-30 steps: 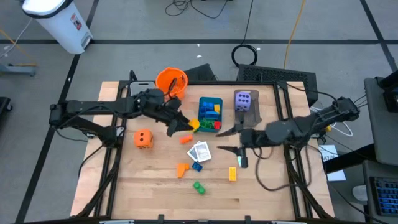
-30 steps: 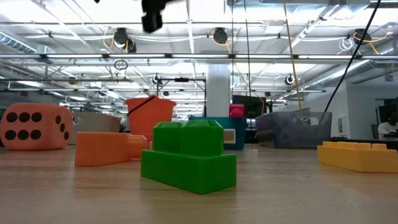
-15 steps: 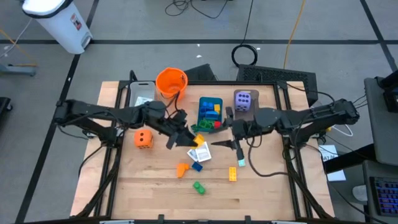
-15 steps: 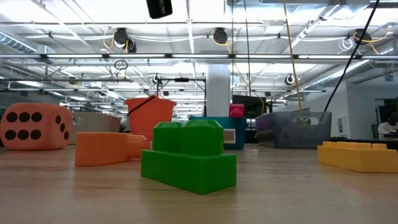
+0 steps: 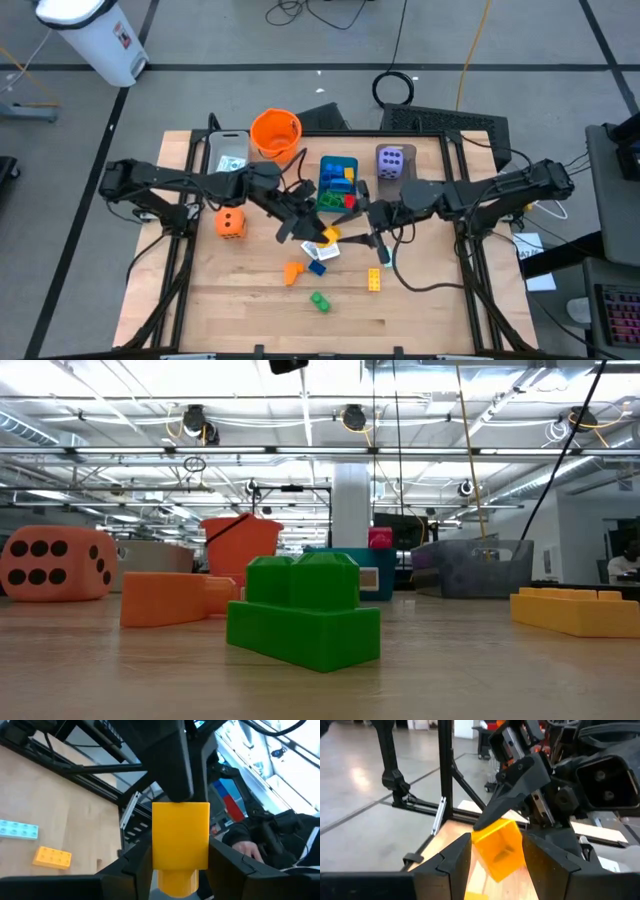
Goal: Pick & Place Toys
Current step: Put the yellow game piece into the blue bin
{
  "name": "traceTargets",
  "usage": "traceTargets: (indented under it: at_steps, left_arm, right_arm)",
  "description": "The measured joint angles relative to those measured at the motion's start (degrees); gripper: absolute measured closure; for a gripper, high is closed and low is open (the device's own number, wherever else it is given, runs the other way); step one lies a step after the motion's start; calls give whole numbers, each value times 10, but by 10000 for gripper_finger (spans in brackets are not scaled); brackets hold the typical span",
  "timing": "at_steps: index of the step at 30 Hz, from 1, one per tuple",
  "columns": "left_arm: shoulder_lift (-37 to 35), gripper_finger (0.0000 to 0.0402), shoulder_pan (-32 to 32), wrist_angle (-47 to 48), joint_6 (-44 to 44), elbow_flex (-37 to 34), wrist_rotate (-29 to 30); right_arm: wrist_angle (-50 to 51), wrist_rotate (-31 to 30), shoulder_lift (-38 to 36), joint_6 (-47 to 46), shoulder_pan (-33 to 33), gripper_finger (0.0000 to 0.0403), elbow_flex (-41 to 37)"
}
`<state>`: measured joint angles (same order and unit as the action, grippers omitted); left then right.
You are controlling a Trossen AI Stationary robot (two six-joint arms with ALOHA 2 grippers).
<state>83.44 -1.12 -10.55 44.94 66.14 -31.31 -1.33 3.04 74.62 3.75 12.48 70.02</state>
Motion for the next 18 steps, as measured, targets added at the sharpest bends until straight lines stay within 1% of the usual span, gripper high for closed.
traceTargets:
  at_steps: [5, 7, 10, 13, 15, 18]
  left_arm:
    - [-7, 256, 10, -2, 3, 2, -2]
    - [-6, 256, 12, -5, 2, 2, 0]
    - [-6, 246, 12, -6, 2, 2, -1]
    - [-6, 244, 12, -8, 2, 2, -1]
    - [-6, 249, 12, -11, 2, 2, -1]
    - [-6, 253, 12, -12, 6, 2, -2]
  right_arm:
    - [4, -8, 1, 0, 9, 234, 0]
    - [8, -7, -1, 0, 13, 234, 0]
    - [8, -28, 0, 0, 20, 234, 0]
    - [5, -32, -1, 0, 23, 237, 0]
    - [7, -32, -1, 0, 23, 247, 0]
    - [4, -34, -1, 0, 22, 277, 0]
